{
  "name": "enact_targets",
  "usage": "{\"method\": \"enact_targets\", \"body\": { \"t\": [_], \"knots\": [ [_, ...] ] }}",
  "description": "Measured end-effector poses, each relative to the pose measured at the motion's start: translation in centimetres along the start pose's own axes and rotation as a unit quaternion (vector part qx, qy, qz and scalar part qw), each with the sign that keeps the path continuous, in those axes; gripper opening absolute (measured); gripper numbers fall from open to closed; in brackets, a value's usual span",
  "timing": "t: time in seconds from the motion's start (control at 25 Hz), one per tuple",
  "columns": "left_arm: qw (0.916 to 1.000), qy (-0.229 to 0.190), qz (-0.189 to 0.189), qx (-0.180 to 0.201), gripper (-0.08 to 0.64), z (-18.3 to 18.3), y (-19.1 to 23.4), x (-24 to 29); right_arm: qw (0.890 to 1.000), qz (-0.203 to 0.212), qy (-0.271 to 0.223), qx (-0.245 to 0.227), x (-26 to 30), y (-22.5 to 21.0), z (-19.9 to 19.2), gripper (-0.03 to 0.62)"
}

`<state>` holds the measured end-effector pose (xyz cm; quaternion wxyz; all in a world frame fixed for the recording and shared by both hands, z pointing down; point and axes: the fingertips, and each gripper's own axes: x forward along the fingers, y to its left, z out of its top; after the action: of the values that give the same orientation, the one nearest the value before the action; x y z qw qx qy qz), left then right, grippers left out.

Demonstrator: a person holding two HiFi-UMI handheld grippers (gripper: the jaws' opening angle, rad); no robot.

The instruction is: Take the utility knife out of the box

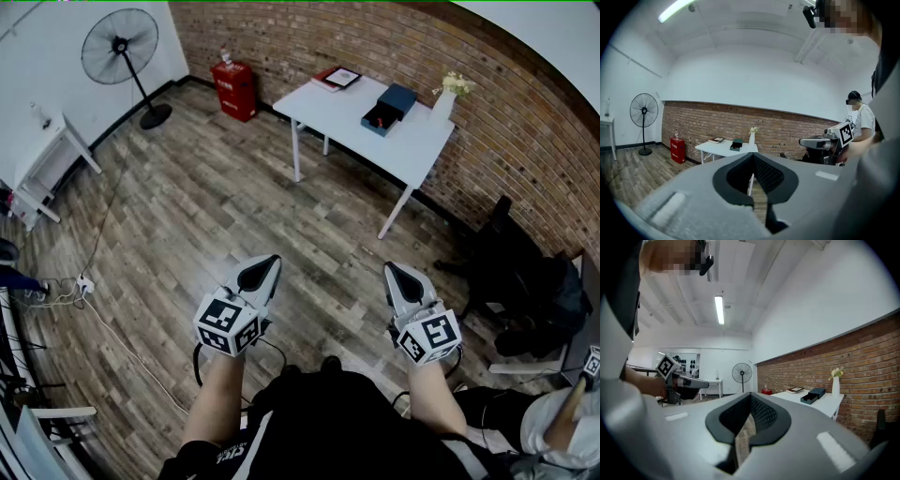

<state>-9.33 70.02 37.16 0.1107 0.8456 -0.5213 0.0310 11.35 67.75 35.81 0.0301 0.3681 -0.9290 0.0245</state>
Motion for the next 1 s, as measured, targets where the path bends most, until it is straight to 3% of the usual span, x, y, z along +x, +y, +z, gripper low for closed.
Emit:
{"method": "enact_targets", "body": {
  "t": [0.48,0.76,1.0],
  "knots": [
    [0.9998,-0.019,0.0,-0.01,0.006,0.4,-1.8,2.6,1.0,0.003,0.004,0.014,-1.0,-2.4,-0.6,-0.002],
    [0.9996,0.012,0.009,0.022,0.006,-0.7,-3.4,3.8,0.999,0.032,0.0,0.027,-2.1,-3.5,-1.1,0.0],
    [0.9994,0.013,0.029,0.015,0.006,-0.7,-3.7,4.3,0.999,0.03,-0.006,0.044,-3.5,-5.4,-1.1,0.0]
  ]
}}
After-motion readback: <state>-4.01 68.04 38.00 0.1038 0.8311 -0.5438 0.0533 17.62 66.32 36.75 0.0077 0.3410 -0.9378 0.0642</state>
